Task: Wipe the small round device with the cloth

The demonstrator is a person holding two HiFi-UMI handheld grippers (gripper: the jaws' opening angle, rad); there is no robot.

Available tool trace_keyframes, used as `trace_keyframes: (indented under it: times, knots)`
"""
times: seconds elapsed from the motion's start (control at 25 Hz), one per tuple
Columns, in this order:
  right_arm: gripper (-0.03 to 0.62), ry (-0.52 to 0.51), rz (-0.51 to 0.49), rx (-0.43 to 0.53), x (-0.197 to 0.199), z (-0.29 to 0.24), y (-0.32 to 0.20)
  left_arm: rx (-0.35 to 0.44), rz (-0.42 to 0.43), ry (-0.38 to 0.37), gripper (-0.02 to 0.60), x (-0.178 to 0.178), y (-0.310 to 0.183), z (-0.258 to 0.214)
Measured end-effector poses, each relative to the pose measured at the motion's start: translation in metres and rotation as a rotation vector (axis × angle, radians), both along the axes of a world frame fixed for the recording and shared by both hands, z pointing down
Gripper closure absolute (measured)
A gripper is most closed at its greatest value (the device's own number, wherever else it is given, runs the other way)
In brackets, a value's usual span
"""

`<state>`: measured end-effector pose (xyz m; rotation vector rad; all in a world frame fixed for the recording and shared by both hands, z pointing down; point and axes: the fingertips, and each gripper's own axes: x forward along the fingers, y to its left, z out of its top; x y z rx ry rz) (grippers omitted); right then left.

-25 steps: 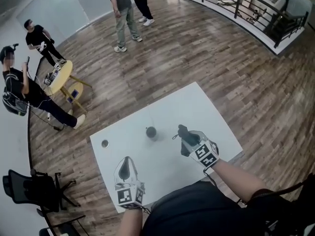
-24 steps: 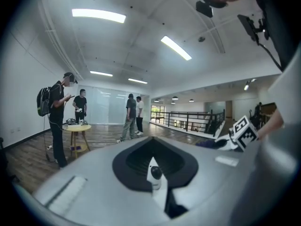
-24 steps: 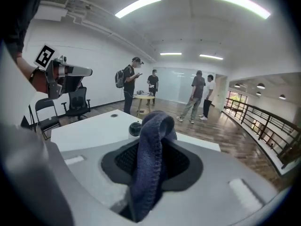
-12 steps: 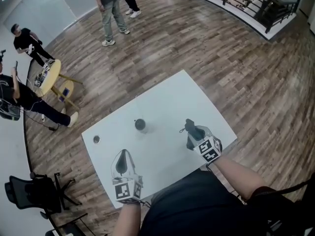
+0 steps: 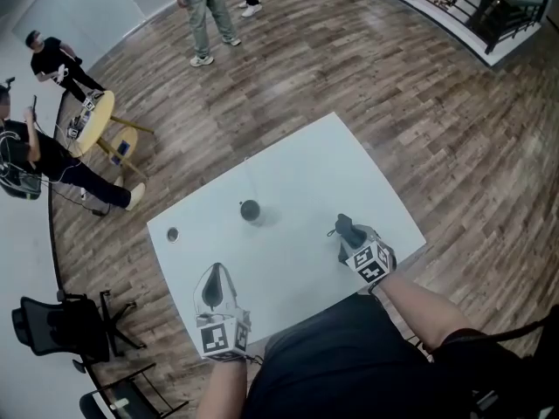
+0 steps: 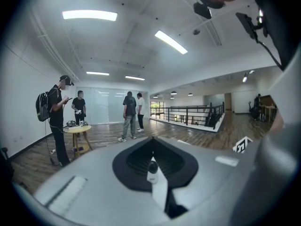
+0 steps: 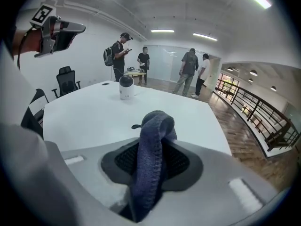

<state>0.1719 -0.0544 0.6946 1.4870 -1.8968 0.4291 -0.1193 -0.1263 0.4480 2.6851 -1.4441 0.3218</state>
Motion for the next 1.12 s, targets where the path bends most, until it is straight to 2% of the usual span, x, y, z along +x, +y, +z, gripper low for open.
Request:
trace_keyframes:
  times: [0.24, 0.4, 0.68, 0.88, 1.12]
  knots:
    - [0.480, 0.016, -0.034, -0.045, -0.002, 0.021, 0.006, 0.008, 0.001, 0.000, 0.577, 0.001, 0.005, 0.003]
    - [0.479, 0.025, -0.065, -0.110, -0.004, 0.042, 0.020, 0.017, -0.005, -0.035, 0.577, 0.001, 0.006, 0.000]
    - [0.457, 0.044, -0.082, -0.124, -0.006, 0.046, 0.020, 0.016, -0.029, -0.024, 0.577, -0.001, 0.001, -0.003]
    - [0.417, 0.051, -0.072, -0.101, -0.001, 0.036, 0.015, 0.030, -0.012, -0.011, 0.577, 0.004, -0.002, -0.004]
    - [0.376, 0.031, -0.051, -0.003, 0.006, 0.004, 0.003, 0.042, -0.007, 0.011, 0.577, 0.007, -0.005, -0.004]
